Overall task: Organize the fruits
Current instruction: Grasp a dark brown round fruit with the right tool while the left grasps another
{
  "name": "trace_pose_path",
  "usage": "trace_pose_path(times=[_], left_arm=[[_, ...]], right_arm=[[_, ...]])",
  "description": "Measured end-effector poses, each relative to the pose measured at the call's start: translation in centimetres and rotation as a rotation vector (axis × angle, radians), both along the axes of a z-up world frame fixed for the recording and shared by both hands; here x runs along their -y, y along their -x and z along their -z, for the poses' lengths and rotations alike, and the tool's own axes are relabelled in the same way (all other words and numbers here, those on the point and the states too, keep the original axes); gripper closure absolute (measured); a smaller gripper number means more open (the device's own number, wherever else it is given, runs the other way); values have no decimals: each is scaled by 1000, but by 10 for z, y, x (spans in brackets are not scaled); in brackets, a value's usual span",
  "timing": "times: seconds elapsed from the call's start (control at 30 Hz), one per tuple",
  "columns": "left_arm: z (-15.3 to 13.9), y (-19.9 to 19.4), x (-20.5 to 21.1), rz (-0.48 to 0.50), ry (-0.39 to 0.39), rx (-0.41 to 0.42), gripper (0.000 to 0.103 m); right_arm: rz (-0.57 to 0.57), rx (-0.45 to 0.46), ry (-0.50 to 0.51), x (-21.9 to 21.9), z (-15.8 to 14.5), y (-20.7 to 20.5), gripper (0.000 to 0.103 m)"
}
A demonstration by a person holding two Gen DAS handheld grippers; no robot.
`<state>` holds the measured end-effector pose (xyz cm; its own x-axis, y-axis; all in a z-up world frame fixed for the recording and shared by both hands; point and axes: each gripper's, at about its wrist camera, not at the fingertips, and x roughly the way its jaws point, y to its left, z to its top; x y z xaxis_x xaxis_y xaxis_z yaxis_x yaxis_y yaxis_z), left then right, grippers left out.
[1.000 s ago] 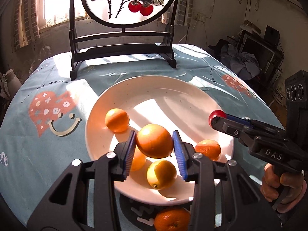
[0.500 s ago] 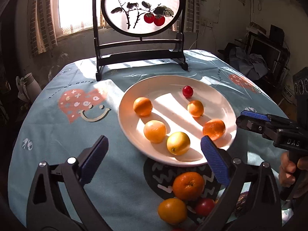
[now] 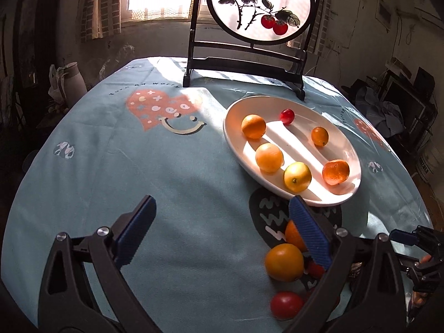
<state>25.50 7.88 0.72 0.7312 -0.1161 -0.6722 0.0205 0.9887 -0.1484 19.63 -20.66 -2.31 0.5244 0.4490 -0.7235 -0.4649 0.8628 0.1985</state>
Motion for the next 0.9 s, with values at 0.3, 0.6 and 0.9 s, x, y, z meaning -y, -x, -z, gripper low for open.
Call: trace_pose_path(times=[0.3, 0.6, 0.9], left_arm=[[-6, 14, 3, 23, -18, 40, 5], [-4, 17, -9, 3, -1, 26, 5], [6, 62, 16, 309, 133, -4, 11]], right_arm=[[-25, -33, 144, -9, 20, 16, 51], [8, -95, 54, 0, 24, 7, 59], [130, -151, -430, 59, 24, -2, 59]])
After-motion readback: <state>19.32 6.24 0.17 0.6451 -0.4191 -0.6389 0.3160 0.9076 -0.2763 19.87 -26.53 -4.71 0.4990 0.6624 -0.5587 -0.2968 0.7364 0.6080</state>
